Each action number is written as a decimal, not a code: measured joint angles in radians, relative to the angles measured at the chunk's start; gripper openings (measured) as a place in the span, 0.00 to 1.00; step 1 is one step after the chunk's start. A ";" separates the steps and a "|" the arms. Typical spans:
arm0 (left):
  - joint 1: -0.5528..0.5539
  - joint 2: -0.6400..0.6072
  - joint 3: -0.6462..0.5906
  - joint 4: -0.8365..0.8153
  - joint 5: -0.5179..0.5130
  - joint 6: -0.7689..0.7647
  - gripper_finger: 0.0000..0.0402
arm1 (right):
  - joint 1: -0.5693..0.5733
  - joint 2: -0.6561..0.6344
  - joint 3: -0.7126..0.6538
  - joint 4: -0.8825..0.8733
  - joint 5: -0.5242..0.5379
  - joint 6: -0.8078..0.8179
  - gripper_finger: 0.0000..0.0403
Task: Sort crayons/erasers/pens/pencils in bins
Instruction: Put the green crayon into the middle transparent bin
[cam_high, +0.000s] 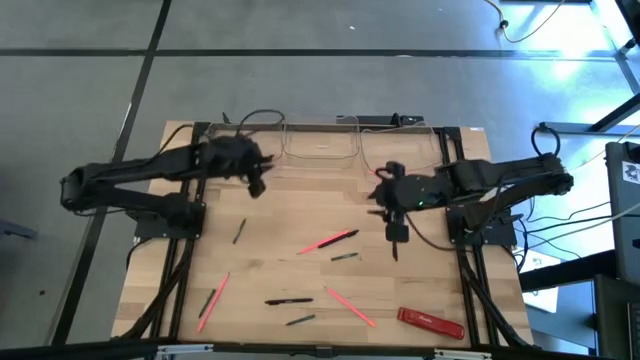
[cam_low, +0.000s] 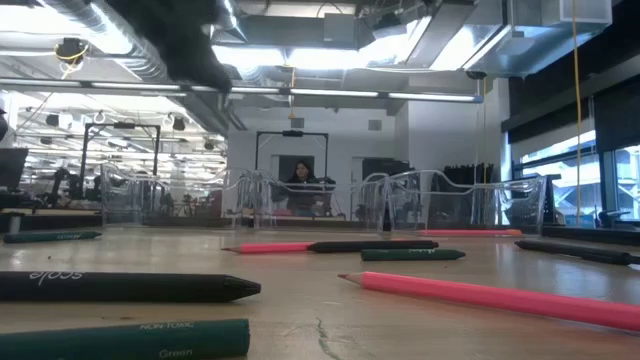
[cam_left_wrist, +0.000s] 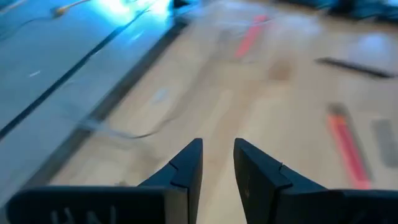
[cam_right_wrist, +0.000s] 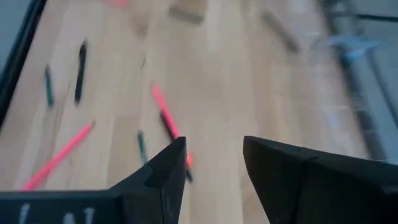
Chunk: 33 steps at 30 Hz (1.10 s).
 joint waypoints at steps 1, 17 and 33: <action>-0.043 -0.017 0.000 0.001 -0.001 -0.008 0.21 | 0.000 0.000 -0.031 0.009 -0.013 -0.006 0.40; -0.404 0.081 0.179 0.003 -0.065 -0.031 0.21 | 0.002 0.001 -0.518 0.557 -0.219 -0.004 0.40; -0.413 0.267 0.392 -0.115 -0.085 0.001 0.21 | 0.061 0.054 -0.672 0.836 -0.208 -0.055 0.40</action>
